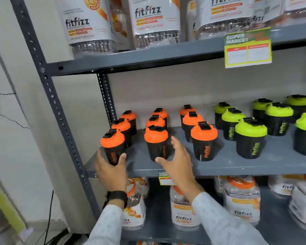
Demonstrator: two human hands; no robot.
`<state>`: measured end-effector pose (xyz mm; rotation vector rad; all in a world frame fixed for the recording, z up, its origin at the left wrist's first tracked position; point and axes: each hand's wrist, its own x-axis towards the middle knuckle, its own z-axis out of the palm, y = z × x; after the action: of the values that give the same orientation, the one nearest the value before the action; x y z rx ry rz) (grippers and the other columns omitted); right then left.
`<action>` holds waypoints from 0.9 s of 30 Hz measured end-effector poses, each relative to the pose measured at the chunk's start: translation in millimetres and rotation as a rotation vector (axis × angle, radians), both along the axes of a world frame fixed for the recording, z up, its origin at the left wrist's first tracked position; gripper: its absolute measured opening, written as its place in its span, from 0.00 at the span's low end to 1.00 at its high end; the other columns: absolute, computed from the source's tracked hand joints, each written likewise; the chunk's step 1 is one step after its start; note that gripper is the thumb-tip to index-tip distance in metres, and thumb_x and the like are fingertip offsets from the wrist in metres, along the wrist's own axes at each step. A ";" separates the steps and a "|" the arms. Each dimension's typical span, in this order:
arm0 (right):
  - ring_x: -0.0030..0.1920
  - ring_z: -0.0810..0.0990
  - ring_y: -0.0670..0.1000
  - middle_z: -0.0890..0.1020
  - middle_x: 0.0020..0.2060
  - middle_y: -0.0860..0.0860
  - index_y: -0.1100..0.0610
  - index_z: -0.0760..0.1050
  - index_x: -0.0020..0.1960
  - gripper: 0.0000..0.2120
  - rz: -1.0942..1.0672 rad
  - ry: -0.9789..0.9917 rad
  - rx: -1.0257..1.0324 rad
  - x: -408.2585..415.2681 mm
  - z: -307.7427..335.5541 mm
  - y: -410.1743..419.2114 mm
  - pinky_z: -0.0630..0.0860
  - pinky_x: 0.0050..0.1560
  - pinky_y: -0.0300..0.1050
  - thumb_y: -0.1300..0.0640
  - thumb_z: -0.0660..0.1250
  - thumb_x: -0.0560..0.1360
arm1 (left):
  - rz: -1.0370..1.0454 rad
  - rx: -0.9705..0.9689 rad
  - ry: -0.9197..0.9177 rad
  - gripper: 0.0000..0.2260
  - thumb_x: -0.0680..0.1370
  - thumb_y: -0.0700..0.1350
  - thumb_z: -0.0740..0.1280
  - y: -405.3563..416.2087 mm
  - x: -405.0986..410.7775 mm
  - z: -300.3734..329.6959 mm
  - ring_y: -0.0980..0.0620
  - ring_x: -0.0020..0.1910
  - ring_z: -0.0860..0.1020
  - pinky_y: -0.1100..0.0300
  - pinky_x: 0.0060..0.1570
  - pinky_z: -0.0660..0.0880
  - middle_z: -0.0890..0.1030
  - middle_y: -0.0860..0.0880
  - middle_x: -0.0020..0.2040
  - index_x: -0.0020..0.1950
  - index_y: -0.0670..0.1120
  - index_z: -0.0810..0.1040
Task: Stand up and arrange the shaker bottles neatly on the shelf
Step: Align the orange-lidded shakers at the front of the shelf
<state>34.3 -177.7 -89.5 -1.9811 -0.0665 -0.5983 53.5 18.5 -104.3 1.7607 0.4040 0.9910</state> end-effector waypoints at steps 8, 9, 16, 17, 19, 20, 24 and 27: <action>0.67 0.79 0.51 0.81 0.67 0.48 0.49 0.69 0.75 0.47 -0.024 0.111 0.078 36.4 8.2 12.5 0.75 0.69 0.53 0.55 0.86 0.60 | -0.139 0.016 -0.015 0.39 0.66 0.56 0.81 28.1 28.4 -4.3 0.45 0.65 0.77 0.41 0.64 0.75 0.78 0.48 0.68 0.73 0.55 0.69; 0.65 0.80 0.52 0.82 0.64 0.49 0.49 0.70 0.73 0.44 -0.036 0.110 0.080 37.8 8.3 14.0 0.76 0.67 0.51 0.56 0.85 0.61 | -0.139 0.023 -0.021 0.38 0.66 0.56 0.81 28.2 28.7 -4.3 0.46 0.64 0.78 0.42 0.63 0.75 0.79 0.49 0.66 0.72 0.55 0.70; 0.59 0.82 0.52 0.83 0.58 0.47 0.47 0.72 0.64 0.38 -0.165 0.072 0.112 36.7 -1.1 35.4 0.81 0.60 0.55 0.50 0.85 0.59 | -0.137 0.028 -0.044 0.34 0.68 0.53 0.81 26.6 25.7 -2.5 0.44 0.63 0.79 0.45 0.62 0.75 0.81 0.47 0.65 0.72 0.52 0.72; 0.60 0.81 0.53 0.83 0.59 0.48 0.49 0.72 0.63 0.38 -0.199 0.057 0.108 32.6 -0.5 40.0 0.80 0.60 0.54 0.49 0.86 0.59 | -0.145 0.028 -0.045 0.35 0.68 0.53 0.80 26.9 24.7 -2.7 0.44 0.63 0.78 0.45 0.62 0.75 0.80 0.47 0.65 0.72 0.52 0.72; 0.60 0.80 0.54 0.81 0.59 0.50 0.51 0.71 0.62 0.36 -0.267 0.022 0.100 25.6 -0.6 48.8 0.77 0.57 0.47 0.50 0.86 0.61 | -0.163 0.028 -0.042 0.35 0.68 0.53 0.80 27.7 23.4 -3.2 0.45 0.64 0.78 0.44 0.62 0.76 0.80 0.48 0.66 0.72 0.53 0.71; 0.60 0.79 0.54 0.80 0.59 0.51 0.52 0.70 0.62 0.35 -0.296 0.009 0.107 23.0 -1.3 53.6 0.74 0.55 0.44 0.51 0.86 0.62 | -0.168 0.028 -0.040 0.35 0.68 0.53 0.80 28.2 22.8 -3.5 0.45 0.64 0.78 0.44 0.62 0.75 0.80 0.48 0.66 0.72 0.54 0.71; 0.61 0.78 0.56 0.78 0.59 0.53 0.54 0.69 0.62 0.35 -0.401 -0.044 0.118 17.9 -2.6 71.6 0.77 0.58 0.49 0.53 0.85 0.63 | -0.184 0.037 -0.035 0.35 0.69 0.54 0.80 29.4 19.9 -4.4 0.45 0.64 0.78 0.44 0.62 0.76 0.80 0.49 0.66 0.73 0.54 0.70; 0.63 0.78 0.57 0.77 0.61 0.53 0.55 0.69 0.64 0.36 -0.440 -0.051 0.134 16.3 -3.3 79.4 0.78 0.60 0.51 0.54 0.85 0.63 | -0.181 0.047 -0.033 0.36 0.69 0.55 0.79 29.5 19.4 -4.6 0.45 0.63 0.79 0.44 0.62 0.76 0.80 0.49 0.65 0.73 0.54 0.70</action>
<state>50.6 -98.2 -92.8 -1.8571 0.3782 -0.9101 72.8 48.0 -108.9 1.7856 0.1980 0.9058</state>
